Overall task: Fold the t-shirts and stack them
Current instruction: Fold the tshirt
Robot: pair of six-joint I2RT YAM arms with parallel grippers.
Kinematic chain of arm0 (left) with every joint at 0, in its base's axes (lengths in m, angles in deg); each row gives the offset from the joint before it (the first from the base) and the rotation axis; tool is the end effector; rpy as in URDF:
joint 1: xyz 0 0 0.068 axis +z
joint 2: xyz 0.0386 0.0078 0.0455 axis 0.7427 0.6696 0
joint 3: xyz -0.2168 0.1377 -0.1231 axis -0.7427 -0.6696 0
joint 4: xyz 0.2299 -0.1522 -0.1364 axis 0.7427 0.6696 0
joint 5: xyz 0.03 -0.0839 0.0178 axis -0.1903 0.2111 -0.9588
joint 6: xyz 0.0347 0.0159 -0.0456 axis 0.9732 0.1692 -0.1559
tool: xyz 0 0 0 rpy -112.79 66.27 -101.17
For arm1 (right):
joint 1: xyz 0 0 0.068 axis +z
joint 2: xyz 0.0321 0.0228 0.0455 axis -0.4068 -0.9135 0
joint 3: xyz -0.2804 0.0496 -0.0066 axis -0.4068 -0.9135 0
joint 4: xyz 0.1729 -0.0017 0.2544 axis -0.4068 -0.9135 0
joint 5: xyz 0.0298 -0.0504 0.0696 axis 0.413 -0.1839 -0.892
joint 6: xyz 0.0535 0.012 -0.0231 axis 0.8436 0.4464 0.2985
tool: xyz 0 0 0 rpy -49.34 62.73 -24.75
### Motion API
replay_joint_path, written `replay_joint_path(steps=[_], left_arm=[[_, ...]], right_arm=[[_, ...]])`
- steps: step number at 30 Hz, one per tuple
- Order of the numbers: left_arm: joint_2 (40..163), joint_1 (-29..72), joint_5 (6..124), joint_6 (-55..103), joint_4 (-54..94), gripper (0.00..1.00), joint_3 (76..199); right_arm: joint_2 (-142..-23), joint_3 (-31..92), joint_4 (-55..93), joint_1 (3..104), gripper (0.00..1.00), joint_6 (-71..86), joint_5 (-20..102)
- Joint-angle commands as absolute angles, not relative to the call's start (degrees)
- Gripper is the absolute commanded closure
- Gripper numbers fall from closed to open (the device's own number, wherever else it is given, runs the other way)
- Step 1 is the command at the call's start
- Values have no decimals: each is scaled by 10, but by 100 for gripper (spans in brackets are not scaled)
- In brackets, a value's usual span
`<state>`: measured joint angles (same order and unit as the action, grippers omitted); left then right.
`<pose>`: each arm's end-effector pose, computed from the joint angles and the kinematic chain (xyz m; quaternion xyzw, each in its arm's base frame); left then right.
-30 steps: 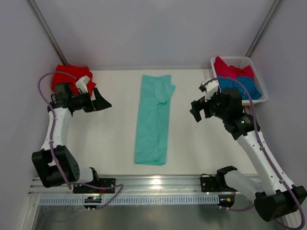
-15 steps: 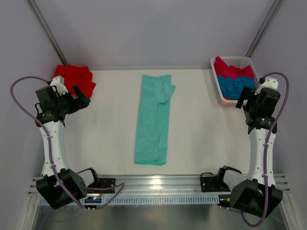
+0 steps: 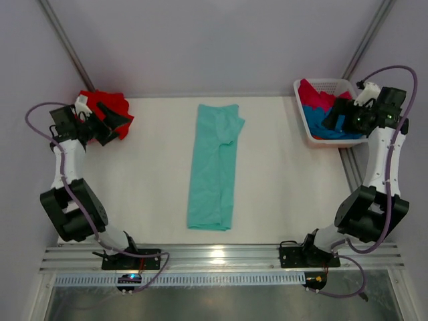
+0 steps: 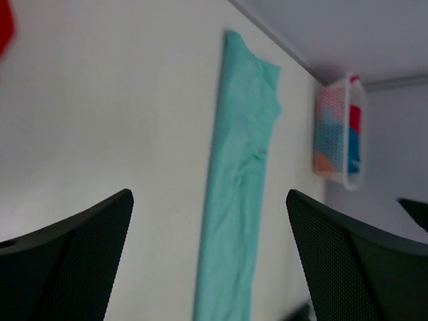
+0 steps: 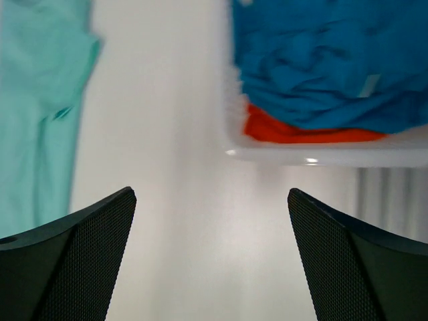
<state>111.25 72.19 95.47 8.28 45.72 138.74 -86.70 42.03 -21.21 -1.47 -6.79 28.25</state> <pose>0.3609 0.1325 0.3295 -0.2277 0.8188 -0.3069 0.4284 0.3482 -0.1491 0.3861 0.0649 0.8892 0.0340 0.4516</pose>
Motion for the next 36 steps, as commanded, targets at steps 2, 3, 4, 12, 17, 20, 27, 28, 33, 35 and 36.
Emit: replay_joint_path(steps=[2, 3, 4, 12, 17, 20, 27, 28, 33, 35, 36], left_arm=[[1266, 722, 1329, -51, 383, 4, 1336], [1292, 722, 1337, -2, 425, 5, 1361], [1315, 724, 1309, 107, 686, 5, 1397], [1485, 672, 1240, 666, 1173, 2, 1623], [1468, 630, 1223, 654, 1173, 1, 1726], [1407, 561, 1221, 667, 1168, 1, 1663], [1278, 449, 1067, 534, 1032, 1, 1513], [1270, 442, 1044, 515, 1017, 1, 1502], [1253, 403, 883, 452, 936, 1, 1470], [1258, 400, 887, 422, 915, 1, 1481], [1264, 394, 878, 421, 915, 1, 1494]], right_arm=[[-907, 428, -419, 42, 0, -200, -111], [-923, 450, -475, 68, 0, -255, -117], [-934, 449, -554, 98, 1, -355, -101], [-884, 329, -458, 343, 1, -358, 56], [-858, 301, -294, 343, 1, -196, 138], [-853, 259, -218, 344, 1, -124, 153], [-816, 198, -236, 360, 1, -95, 231], [-815, 183, -241, 366, 1, -95, 226], [-805, 146, -246, 405, 1, -84, 189], [-807, 139, -244, 420, 1, -87, 201], [-811, 139, -244, 421, 1, -81, 205]])
